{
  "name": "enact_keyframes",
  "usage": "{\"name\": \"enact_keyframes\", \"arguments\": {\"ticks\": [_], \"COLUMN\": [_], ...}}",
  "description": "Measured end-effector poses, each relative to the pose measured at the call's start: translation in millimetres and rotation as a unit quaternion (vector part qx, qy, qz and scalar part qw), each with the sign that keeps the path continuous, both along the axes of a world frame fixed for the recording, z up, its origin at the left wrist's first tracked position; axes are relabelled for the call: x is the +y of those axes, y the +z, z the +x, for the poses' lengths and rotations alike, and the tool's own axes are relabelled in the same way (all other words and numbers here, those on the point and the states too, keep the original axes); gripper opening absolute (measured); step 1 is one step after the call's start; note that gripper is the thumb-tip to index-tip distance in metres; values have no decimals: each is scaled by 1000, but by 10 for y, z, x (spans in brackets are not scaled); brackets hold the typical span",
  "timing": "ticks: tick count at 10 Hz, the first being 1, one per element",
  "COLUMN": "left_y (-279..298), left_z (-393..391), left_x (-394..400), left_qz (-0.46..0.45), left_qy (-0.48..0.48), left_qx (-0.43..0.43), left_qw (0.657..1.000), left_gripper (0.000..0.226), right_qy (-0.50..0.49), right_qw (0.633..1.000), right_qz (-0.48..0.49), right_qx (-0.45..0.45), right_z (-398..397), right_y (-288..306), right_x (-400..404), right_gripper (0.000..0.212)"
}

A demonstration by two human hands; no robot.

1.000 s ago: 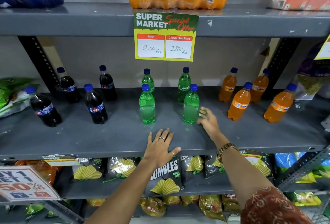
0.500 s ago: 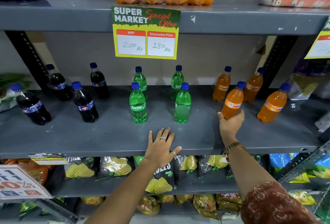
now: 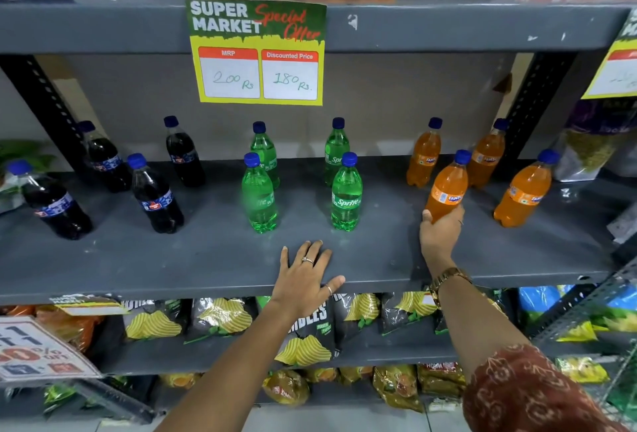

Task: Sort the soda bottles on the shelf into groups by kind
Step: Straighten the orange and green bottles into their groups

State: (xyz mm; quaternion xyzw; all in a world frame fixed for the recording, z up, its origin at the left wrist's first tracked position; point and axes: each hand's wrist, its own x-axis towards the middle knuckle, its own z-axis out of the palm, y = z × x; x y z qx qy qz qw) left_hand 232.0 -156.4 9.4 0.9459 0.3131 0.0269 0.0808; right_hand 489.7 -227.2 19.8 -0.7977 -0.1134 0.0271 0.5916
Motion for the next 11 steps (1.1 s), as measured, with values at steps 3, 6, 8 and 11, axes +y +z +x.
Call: {"name": "enact_keyframes", "arguments": {"ticks": [3,6,8,11], "left_y": [25,95,87,76], "left_z": [7,-80,-172,-160], "left_x": [9,-18,33,50], "left_qz": [-4,-26,-28,-27], "left_qy": [-1,45,35,30], "left_qx": [7,-1,18,14], "left_qw": [1000,999,999,999], "left_gripper": [62,79,80,80], "right_qy": [-70,223,292,285], "right_qw": [987,971,954,953], "right_qz": [-21,-23,-45,-75], "right_qx": [-141,-80,-57,-75], "right_z": [-256,-789,-922,-930], "right_y": [70,-10,-10,-19], "right_x": [-87,258,484,584], "right_gripper": [57,44,56,53]}}
